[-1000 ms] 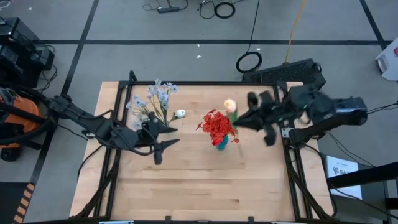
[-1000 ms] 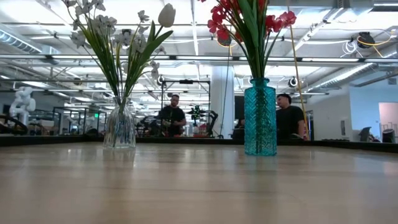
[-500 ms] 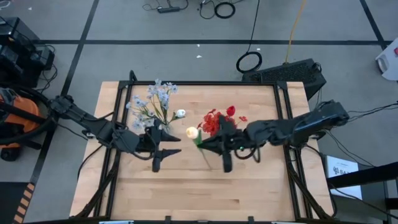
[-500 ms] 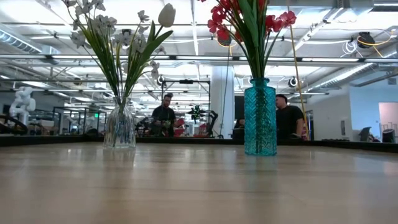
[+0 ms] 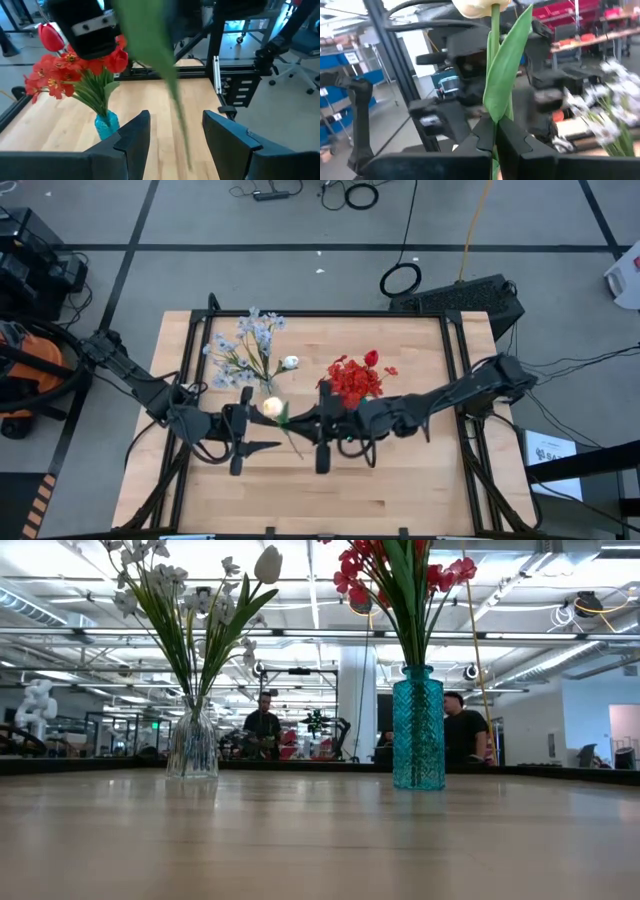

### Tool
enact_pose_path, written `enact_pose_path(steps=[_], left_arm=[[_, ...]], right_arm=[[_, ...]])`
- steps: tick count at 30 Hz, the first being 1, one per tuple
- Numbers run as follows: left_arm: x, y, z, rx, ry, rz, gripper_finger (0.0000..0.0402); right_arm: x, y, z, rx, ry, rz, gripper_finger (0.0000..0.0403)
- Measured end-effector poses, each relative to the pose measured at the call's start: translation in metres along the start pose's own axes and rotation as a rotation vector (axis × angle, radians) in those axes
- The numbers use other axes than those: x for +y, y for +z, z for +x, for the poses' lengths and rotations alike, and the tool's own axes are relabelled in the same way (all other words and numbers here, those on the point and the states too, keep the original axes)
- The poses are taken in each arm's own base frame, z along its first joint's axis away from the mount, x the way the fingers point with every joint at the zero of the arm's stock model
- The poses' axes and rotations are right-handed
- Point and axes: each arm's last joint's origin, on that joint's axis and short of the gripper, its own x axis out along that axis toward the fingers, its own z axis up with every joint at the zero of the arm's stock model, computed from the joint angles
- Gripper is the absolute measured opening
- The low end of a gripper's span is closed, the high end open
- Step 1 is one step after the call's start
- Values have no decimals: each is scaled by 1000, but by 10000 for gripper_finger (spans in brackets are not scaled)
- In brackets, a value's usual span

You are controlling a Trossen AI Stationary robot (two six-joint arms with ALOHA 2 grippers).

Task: Sort flowers into vase by color
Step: Put the yellow tulip into the transparent vase

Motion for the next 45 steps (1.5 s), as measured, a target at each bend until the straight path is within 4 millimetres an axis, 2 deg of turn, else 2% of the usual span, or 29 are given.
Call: enact_pose_path(steps=[4,8,17,21,35,39,45], left_arm=[[1,2,-2,-17,-2,-9,187],[0,4,-6,-25,-20,-13,187],[0,8,-11,-51,-56,-28,187],[3,13,-9,-99,-36,-58,187],[9,13,-3,-101,9,-144,184],[7,13,2,-110,13,-149,156],[4,9,9,-89,20,-138,86]], right_arm=[[12,4,14,-2,-11,-75,0],[14,5,21,38,-74,-116,0],[14,6,21,32,-92,-116,0],[14,7,21,28,-95,-115,0],[14,9,20,23,-95,-139,0],[14,9,20,24,-95,-139,0],[14,8,20,26,-95,-140,0]])
